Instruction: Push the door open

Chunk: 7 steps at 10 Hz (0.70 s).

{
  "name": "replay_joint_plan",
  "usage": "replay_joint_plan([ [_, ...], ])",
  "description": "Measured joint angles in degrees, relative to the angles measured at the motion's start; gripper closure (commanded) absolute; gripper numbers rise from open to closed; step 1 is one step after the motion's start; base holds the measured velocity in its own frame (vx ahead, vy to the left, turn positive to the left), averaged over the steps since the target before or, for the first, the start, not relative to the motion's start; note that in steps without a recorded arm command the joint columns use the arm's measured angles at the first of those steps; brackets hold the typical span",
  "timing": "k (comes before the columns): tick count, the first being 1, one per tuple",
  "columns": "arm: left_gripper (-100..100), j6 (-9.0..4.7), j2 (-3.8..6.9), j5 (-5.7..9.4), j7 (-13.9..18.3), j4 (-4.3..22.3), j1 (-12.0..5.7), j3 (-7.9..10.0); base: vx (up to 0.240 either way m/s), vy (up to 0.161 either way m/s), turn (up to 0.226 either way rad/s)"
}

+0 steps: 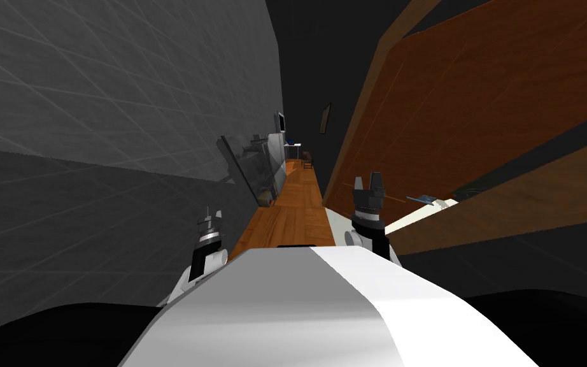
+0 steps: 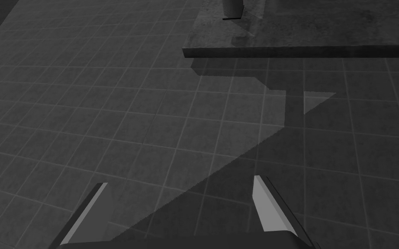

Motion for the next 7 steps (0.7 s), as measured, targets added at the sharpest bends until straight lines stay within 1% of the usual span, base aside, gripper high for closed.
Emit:
replay_joint_plan([
  [1,-100,-0.19,0.00,0.10,-0.2,1.0,-0.43,0.35,0.179,-0.076,0.012],
  [2,-100,-0.35,0.33,0.35,-0.2,1.8,-0.50,0.85,0.185,-0.046,0.018],
  [4,-100,-0.68,0.55,0.74,-0.3,3.6,-0.88,1.81,0.214,-0.044,0.012],
  [5,-100,-0.71,0.75,0.98,-0.4,4.5,-1.12,2.36,0.166,-0.076,0.007],
  [6,-100,-1.00,0.76,1.16,-0.4,5.1,-0.94,2.77,0.156,-0.087,0.013],
  [7,-100,-1.59,0.82,1.30,-0.4,6.4,-1.11,3.13,0.153,-0.148,0.005],
])
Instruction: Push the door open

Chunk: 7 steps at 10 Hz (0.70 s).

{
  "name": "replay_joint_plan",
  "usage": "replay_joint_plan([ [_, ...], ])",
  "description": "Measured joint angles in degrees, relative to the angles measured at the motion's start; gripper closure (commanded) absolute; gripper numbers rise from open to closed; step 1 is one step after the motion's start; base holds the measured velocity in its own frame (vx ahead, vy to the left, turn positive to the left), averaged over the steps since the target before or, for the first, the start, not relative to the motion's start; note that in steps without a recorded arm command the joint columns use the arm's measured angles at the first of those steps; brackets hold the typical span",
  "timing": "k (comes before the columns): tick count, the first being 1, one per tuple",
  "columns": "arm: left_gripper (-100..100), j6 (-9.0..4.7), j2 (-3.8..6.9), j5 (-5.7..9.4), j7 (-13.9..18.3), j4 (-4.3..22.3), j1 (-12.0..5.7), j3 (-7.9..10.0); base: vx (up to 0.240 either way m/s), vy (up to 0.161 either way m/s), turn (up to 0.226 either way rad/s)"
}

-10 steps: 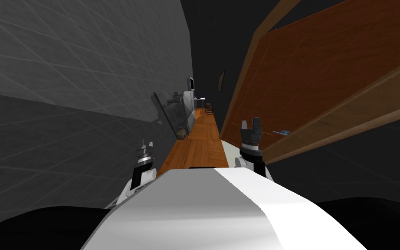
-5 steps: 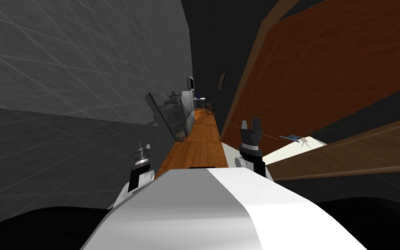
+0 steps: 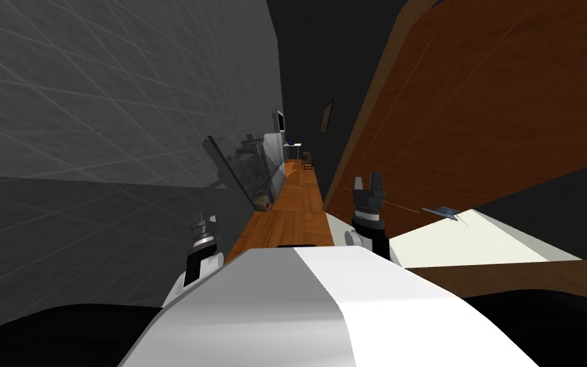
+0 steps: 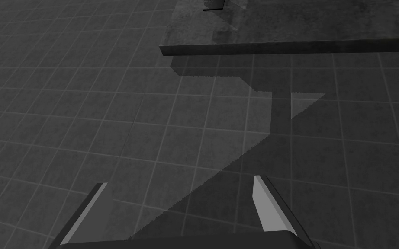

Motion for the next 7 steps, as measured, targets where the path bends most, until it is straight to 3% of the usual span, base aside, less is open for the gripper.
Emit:
replay_joint_plan([
  [7,-100,-1.88,0.99,1.53,-0.4,7.6,-1.48,3.66,0.172,-0.129,0.009],
])
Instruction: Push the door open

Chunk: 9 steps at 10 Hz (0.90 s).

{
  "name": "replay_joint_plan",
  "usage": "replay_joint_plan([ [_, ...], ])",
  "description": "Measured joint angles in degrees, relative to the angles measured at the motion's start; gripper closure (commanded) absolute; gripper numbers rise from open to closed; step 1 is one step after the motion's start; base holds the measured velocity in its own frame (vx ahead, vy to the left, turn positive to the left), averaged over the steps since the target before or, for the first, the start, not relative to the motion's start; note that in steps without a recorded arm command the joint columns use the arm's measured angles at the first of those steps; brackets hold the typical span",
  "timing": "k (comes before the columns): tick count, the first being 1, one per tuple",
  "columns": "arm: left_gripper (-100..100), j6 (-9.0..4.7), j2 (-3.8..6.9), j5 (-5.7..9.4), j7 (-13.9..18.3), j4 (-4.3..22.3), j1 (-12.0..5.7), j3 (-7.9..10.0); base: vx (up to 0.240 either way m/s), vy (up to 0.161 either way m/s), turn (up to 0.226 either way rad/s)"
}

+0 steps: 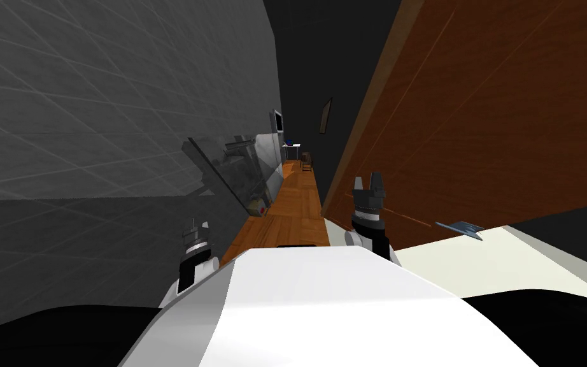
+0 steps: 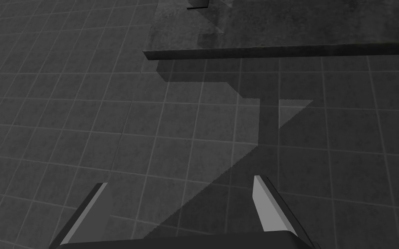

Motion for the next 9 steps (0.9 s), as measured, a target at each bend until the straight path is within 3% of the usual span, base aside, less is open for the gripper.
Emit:
replay_joint_plan([
  [5,-100,-1.35,0.69,1.10,-0.1,5.3,-0.89,2.55,0.120,-0.184,0.006],
  [7,-100,-1.53,0.30,1.48,-0.6,6.6,-1.12,3.59,0.062,-0.043,-0.135],
  [9,-100,-2.23,0.69,1.72,-0.5,8.2,-1.29,4.10,0.003,-0.002,-0.010],
])
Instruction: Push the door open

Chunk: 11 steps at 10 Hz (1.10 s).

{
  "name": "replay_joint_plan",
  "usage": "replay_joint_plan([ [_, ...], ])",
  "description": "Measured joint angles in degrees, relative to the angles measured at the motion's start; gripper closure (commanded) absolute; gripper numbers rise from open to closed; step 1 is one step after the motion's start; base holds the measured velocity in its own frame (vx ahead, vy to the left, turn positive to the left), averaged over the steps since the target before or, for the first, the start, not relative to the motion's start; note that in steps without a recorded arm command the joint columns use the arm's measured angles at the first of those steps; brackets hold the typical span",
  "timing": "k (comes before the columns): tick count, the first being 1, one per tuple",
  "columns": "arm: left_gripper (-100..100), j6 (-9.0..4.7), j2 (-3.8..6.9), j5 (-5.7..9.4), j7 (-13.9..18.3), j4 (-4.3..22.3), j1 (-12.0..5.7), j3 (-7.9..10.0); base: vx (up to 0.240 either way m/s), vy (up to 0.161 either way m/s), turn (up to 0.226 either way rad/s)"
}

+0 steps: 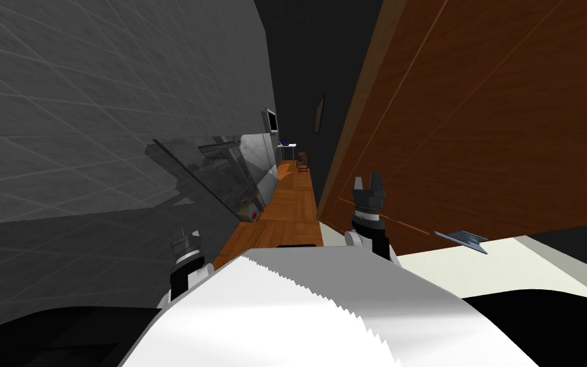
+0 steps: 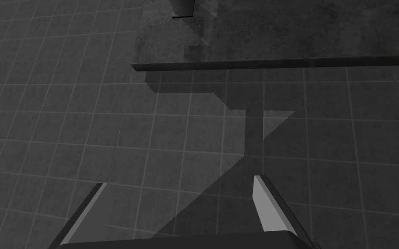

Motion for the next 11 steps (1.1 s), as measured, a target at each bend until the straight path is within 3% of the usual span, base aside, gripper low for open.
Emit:
replay_joint_plan([
  [7,-100,0.07,-0.01,0.05,0.0,-0.1,0.14,0.10,0.000,0.000,0.001],
  [11,-100,-0.15,-0.08,0.58,-0.3,-0.1,0.23,-0.03,0.018,-0.010,-0.060],
])
